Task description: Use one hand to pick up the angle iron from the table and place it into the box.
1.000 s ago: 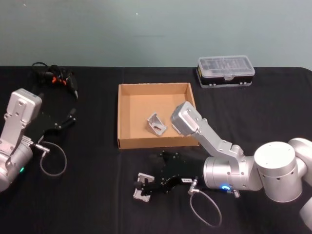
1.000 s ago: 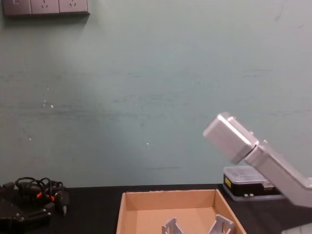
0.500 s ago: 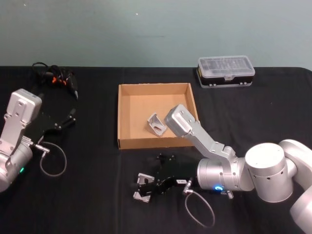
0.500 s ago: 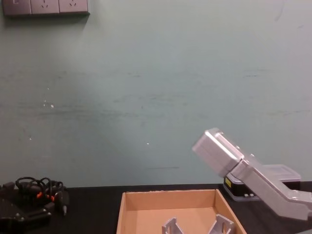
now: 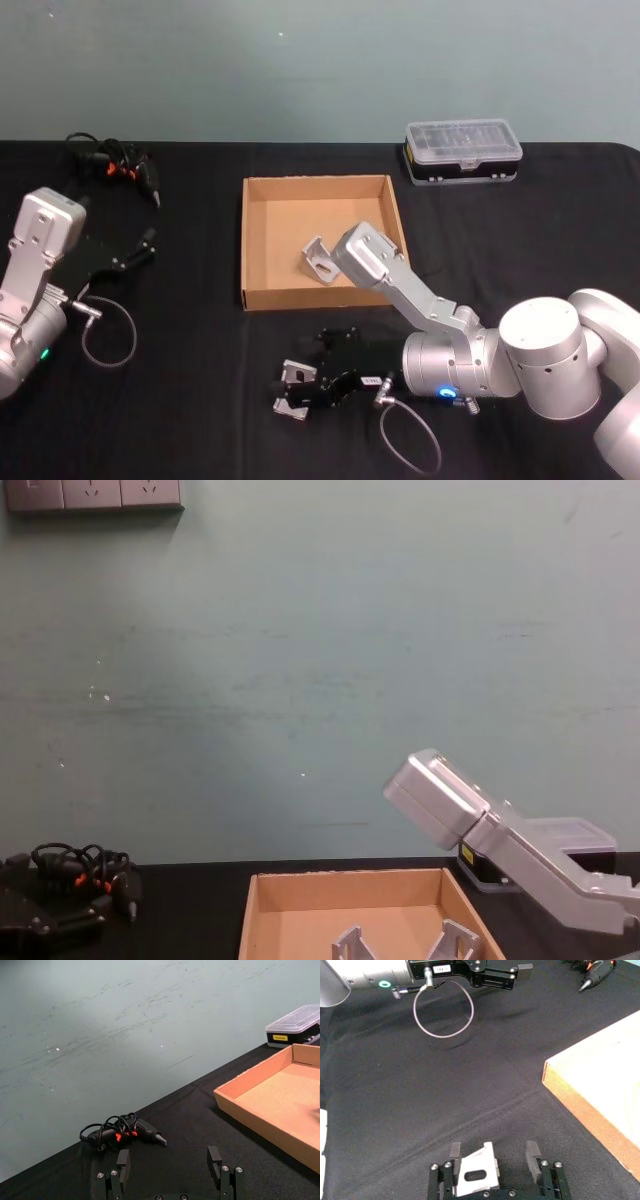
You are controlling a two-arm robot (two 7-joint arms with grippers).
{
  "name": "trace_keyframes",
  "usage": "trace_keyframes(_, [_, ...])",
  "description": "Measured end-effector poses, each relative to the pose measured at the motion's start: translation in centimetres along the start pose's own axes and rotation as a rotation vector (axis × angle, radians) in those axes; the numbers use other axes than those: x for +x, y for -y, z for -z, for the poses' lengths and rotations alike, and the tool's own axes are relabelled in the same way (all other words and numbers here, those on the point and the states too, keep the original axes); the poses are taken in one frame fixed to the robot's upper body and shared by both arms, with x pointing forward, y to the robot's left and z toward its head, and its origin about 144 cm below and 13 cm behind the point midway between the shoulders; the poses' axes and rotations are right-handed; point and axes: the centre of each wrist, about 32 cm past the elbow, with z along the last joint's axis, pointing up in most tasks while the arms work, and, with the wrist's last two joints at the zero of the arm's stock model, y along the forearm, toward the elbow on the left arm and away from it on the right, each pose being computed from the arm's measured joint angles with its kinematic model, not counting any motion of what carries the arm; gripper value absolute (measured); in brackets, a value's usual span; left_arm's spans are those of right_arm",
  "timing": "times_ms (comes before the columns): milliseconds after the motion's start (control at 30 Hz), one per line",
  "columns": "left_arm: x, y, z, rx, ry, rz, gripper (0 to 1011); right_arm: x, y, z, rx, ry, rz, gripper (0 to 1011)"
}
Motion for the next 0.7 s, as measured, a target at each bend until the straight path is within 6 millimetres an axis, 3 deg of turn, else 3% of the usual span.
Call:
trace_keyframes(400, [0.0, 0.0, 0.0, 0.0, 0.0, 0.0, 1011, -0.02, -0.05, 0.18, 0.001, 0.004, -0.007, 510])
trace_keyframes(467, [0.0, 0.0, 0.0, 0.0, 0.0, 0.0, 1011, -0.03, -0.06, 0.22, 0.0, 0.004, -0.009, 398])
trace_keyframes(700, [0.0, 0.0, 0.0, 0.0, 0.0, 0.0, 1011, -0.04, -0.13, 0.26, 0.004, 0.009, -0.011, 178])
